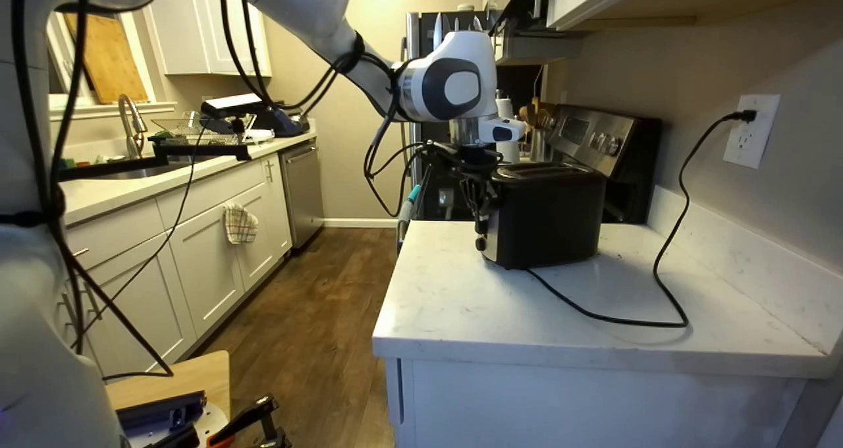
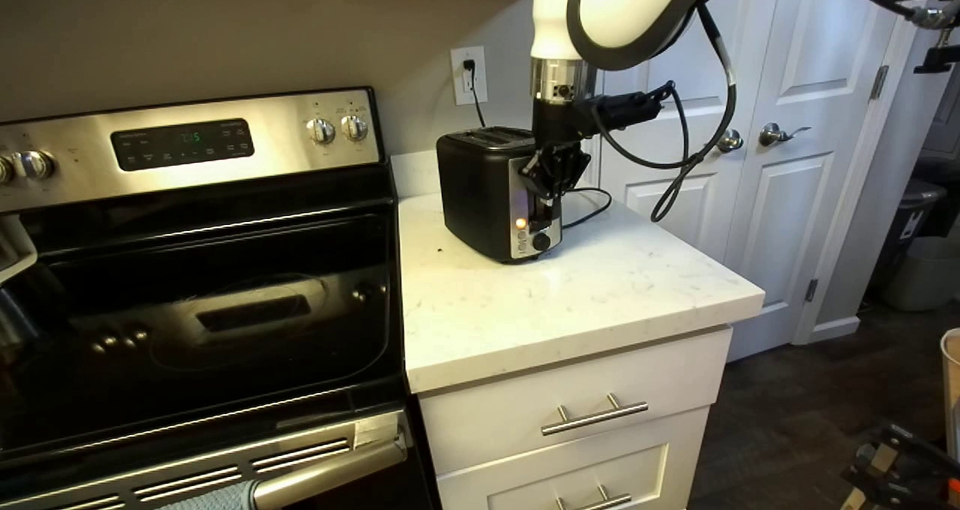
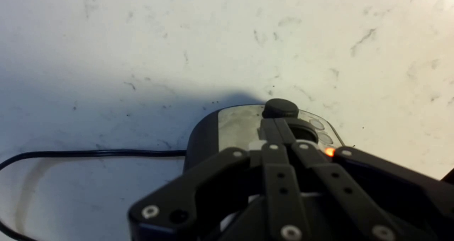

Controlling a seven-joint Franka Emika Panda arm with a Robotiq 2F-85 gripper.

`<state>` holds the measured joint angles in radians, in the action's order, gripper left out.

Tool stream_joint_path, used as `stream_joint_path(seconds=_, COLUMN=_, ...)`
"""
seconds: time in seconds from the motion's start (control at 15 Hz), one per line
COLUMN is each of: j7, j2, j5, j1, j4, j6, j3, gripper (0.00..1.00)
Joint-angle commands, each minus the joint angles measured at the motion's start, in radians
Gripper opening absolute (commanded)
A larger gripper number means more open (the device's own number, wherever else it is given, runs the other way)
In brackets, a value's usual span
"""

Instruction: Press down on the toaster lever

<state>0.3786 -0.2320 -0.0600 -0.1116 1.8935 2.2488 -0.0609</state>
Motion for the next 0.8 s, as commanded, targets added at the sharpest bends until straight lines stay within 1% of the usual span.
stream_joint_path(seconds=0.0, j7=-0.023, j2=-0.061, j5=-0.004, j1=-0.005, j4=0.019, j6=0.082, j3=0.008, gripper=0.00)
stream_joint_path(seconds=0.47, j7=-0.019, j2=-0.063, j5=-0.004, j1=-0.008, j4=0.014, j6=0.073, j3=0.007, gripper=0.00)
stream_joint_path(seconds=0.73, j7=-0.012, j2=-0.027, j5=-0.008, j1=-0.007, j4=0.020, j6=0.064, j3=0.010, gripper=0.00)
